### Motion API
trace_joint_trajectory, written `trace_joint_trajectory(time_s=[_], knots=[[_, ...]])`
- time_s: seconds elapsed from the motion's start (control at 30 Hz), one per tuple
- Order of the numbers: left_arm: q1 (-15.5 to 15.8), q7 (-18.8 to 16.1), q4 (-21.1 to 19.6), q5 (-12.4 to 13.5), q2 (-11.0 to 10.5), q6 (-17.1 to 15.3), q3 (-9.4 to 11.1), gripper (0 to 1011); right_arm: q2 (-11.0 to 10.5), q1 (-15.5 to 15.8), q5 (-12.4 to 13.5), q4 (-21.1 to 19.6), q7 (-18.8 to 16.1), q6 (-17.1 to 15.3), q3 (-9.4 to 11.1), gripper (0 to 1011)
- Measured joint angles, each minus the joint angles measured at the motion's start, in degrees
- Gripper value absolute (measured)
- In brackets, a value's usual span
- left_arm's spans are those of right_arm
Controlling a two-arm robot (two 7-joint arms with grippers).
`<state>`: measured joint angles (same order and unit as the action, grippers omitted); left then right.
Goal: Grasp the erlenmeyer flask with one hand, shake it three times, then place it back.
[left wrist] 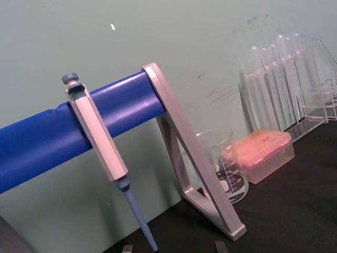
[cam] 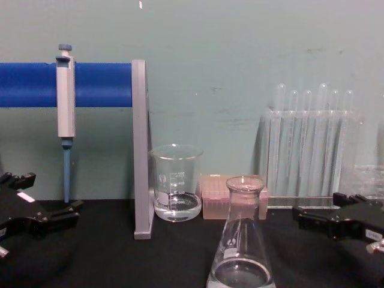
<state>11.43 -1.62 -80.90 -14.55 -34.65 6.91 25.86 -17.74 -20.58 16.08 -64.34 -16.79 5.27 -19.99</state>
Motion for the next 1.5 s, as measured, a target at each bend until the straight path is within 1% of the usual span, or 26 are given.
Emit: trace_joint_trajectory(time_s=[1.5], knots=[[0.0, 0.0, 0.0, 0.0, 0.0, 0.0, 0.0, 1001, 0.0, 0.0, 0.1, -0.1, 0.0, 0.1, -0.1, 1003]])
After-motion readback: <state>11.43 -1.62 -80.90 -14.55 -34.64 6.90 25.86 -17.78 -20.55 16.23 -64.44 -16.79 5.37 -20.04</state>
